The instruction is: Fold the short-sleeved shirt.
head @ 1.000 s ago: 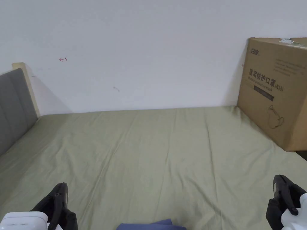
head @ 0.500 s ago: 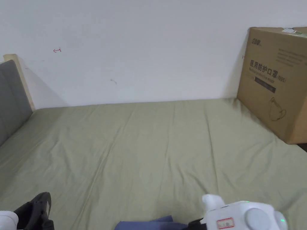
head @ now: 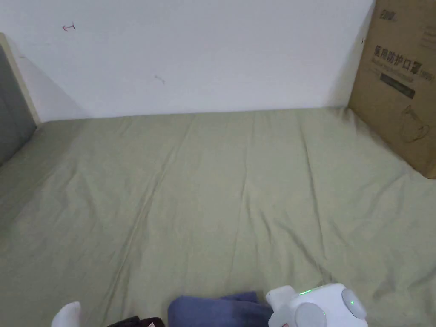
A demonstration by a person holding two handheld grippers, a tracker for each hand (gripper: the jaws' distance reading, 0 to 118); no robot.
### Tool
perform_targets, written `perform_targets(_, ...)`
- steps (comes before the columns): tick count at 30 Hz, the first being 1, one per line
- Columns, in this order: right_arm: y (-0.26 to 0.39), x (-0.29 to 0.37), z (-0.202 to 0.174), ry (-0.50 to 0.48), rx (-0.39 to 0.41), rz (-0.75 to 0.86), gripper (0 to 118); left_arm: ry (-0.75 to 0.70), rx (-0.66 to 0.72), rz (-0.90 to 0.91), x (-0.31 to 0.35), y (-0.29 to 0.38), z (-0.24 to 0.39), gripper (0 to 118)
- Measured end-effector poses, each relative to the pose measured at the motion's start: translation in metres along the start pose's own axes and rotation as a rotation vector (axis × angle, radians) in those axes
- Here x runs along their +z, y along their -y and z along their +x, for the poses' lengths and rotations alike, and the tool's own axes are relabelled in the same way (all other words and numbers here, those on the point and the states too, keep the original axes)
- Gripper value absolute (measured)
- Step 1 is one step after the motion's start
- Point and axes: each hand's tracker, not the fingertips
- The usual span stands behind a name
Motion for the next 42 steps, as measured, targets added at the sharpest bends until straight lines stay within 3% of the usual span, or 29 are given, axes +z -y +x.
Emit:
perform_targets(1,0.002,0.000,0.003,-0.017,-0.028,0.011,1,0.016,0.003,-0.051,-0.016,-0.004,-0.015,118)
perform_targets(6,0.010,0.001,0.009,-0.043,-0.061,0.044,1,0.193,0.163,-0.241,-0.087,-0.012,-0.060,118)
perform_targets(7,0.012,0.000,0.010,-0.046,-0.071,0.050,1,0.284,0.174,-0.262,-0.047,0.002,-0.025,117)
perform_targets(8,0.012,0.000,0.010,-0.051,-0.086,0.054,1,0.332,0.121,-0.220,-0.048,-0.001,-0.023,109)
perform_targets(9,0.012,0.000,0.011,-0.054,-0.097,0.056,1,0.285,0.100,-0.229,-0.047,-0.001,-0.026,87)
perform_targets(10,0.013,0.000,0.012,-0.058,-0.108,0.058,1,0.230,0.047,-0.220,-0.099,0.001,-0.038,47)
perform_targets(11,0.014,0.000,0.013,-0.063,-0.118,0.062,1,0.160,-0.012,-0.201,-0.094,-0.001,-0.036,33)
perform_targets(12,0.015,0.000,0.014,-0.072,-0.131,0.068,1,-0.005,-0.082,-0.178,-0.089,-0.001,-0.038,33)
perform_targets(13,0.017,0.000,0.017,-0.084,-0.145,0.075,1,-0.037,-0.071,-0.162,-0.081,0.001,-0.047,32)
perform_targets(14,0.018,-0.001,0.019,-0.093,-0.159,0.081,1,0.142,0.029,-0.131,-0.140,0.019,-0.028,32)
perform_targets(17,0.020,0.002,0.022,-0.115,-0.184,0.092,1,0.100,-0.003,-0.154,-0.146,0.014,-0.001,31)
perform_targets(18,0.021,0.005,0.022,-0.120,-0.195,0.096,1,0.087,-0.004,-0.156,-0.130,0.006,-0.023,31)
perform_targets(21,0.032,0.028,0.025,-0.163,-0.271,0.183,2,0.083,0.017,-0.154,-0.121,-0.011,-0.007,31)
perform_targets(25,0.054,0.066,0.029,-0.142,-0.248,0.232,1,0.046,-0.063,-0.146,-0.051,-0.062,-0.016,31)
perform_targets(30,0.073,0.102,0.037,-0.078,-0.214,0.256,2,-0.263,-0.245,-0.152,0.070,-0.122,-0.026,31)
perform_targets(35,0.081,0.120,0.033,-0.027,-0.229,0.236,2,-0.524,-0.253,-0.107,0.164,-0.192,-0.049,31)
perform_targets(39,0.082,0.118,0.037,0.000,-0.242,0.216,2,-0.658,-0.233,-0.092,0.201,-0.218,-0.062,35)
perform_targets(40,0.081,0.116,0.041,-0.002,-0.250,0.213,2,-0.655,-0.228,-0.094,0.206,-0.223,-0.065,50)
perform_targets(41,0.081,0.116,0.041,-0.010,-0.262,0.210,2,-0.656,-0.221,-0.091,0.209,-0.224,-0.067,91)
perform_targets(42,0.080,0.117,0.041,-0.020,-0.271,0.208,2,-0.672,-0.222,-0.096,0.212,-0.224,-0.067,116)
